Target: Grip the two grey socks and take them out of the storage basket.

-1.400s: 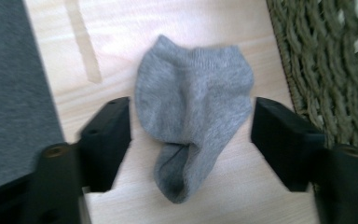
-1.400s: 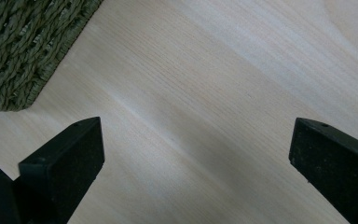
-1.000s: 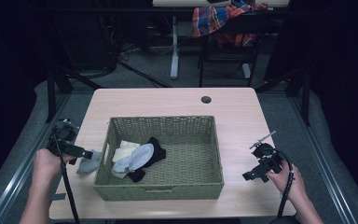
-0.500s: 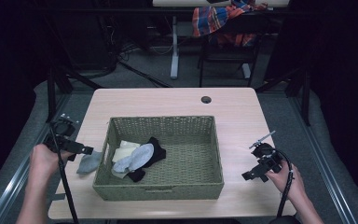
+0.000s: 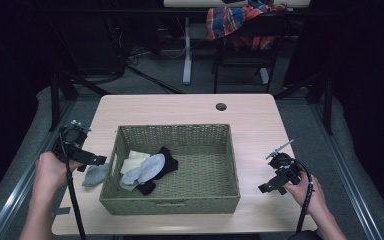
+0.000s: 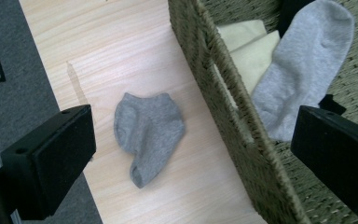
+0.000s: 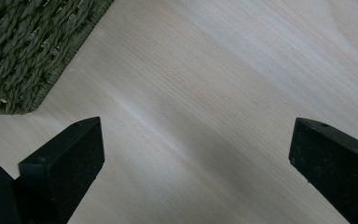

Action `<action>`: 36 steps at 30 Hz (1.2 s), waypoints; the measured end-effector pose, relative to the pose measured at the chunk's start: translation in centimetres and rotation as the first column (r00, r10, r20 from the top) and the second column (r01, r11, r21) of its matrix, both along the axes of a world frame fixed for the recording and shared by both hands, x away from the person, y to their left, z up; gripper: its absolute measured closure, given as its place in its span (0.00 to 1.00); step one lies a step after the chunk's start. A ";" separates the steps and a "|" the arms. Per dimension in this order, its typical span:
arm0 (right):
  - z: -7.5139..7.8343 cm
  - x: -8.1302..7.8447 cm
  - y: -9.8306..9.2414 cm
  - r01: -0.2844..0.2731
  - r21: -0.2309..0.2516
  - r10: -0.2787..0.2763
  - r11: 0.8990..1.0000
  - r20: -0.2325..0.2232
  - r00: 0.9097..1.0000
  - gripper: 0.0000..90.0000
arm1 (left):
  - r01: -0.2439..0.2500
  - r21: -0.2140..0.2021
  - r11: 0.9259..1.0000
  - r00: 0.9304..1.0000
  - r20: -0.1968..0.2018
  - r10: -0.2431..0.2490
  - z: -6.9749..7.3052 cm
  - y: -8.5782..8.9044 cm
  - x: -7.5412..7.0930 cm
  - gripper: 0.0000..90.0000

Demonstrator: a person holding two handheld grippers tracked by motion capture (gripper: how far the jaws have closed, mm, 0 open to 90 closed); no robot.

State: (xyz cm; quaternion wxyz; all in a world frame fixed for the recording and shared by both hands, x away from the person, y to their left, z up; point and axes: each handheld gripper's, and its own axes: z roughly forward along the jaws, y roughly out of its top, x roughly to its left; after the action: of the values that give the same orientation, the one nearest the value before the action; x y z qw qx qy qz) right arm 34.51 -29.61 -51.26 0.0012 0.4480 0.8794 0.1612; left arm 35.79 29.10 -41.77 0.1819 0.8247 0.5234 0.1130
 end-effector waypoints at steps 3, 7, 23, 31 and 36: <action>0.2 -0.1 0.1 -0.005 -0.007 0.005 1.000 0.004 1.000 0.03 | 0.012 0.003 1.000 1.000 -0.001 -0.012 0.2 -0.3 0.0 0.00; 0.1 0.0 -0.1 -0.006 -0.013 0.006 1.000 -0.004 1.000 0.03 | 0.046 0.003 0.999 0.999 -0.001 -0.046 0.5 -1.2 -0.1 0.00; 0.2 -0.1 -0.1 0.001 -0.014 -0.001 1.000 -0.008 1.000 0.03 | 0.169 0.024 0.985 0.985 -0.023 -0.169 0.9 -6.7 1.0 0.00; 0.1 -0.1 -0.2 -0.002 -0.020 0.002 1.000 -0.005 1.000 0.03 | 0.240 0.041 0.970 0.968 -0.086 -0.236 -0.7 -10.1 2.5 0.01; 0.0 -0.2 -0.2 0.008 -0.009 -0.008 1.000 0.000 1.000 0.03 | 0.253 0.049 0.966 0.961 -0.127 -0.246 -2.3 -11.2 3.0 0.02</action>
State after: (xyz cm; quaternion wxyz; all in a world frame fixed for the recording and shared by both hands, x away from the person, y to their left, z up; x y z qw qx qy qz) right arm 34.31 -29.81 -51.23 0.0041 0.4515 0.8783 0.1571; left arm 38.82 17.92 -44.06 0.1361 0.8949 0.4213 0.0566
